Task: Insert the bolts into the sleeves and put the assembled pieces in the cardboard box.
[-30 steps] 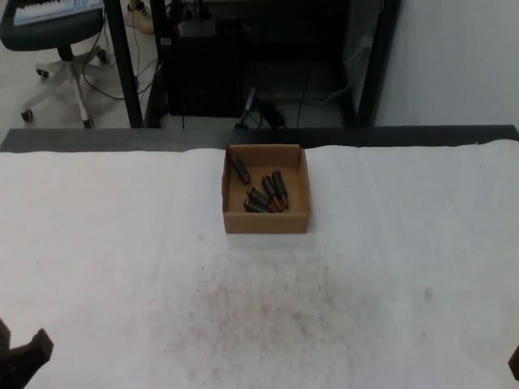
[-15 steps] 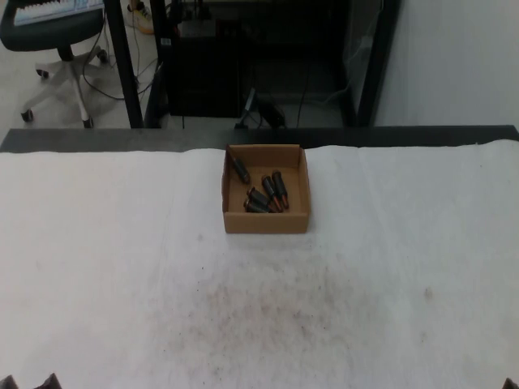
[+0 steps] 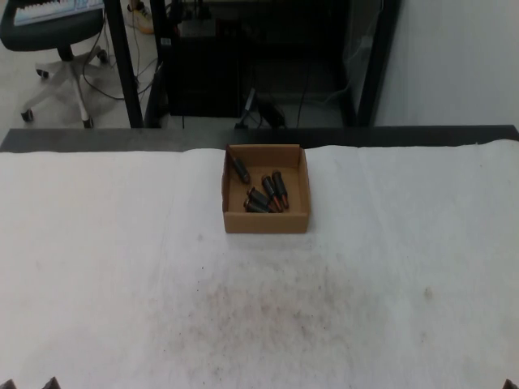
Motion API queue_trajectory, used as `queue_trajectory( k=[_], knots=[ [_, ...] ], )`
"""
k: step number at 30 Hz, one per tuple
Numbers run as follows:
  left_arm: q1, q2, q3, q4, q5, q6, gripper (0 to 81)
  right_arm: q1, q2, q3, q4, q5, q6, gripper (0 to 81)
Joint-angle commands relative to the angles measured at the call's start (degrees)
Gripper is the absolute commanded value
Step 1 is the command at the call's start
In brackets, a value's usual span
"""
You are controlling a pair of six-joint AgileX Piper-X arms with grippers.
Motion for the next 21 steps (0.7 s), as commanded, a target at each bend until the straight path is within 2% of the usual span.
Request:
queue_trajectory(
  k=[1, 21],
  knots=[
    [-0.08, -0.18, -0.54, -0.16, -0.06, -0.54, 0.3, 0.04, -0.29, -0.56, -0.18, 0.11, 0.34, 0.8],
    [-0.08, -2.35, -0.54, -0.65, -0.06, -0.54, 0.3, 0.04, -0.39, -0.56, -0.17, 0.11, 0.34, 0.8]
  ],
)
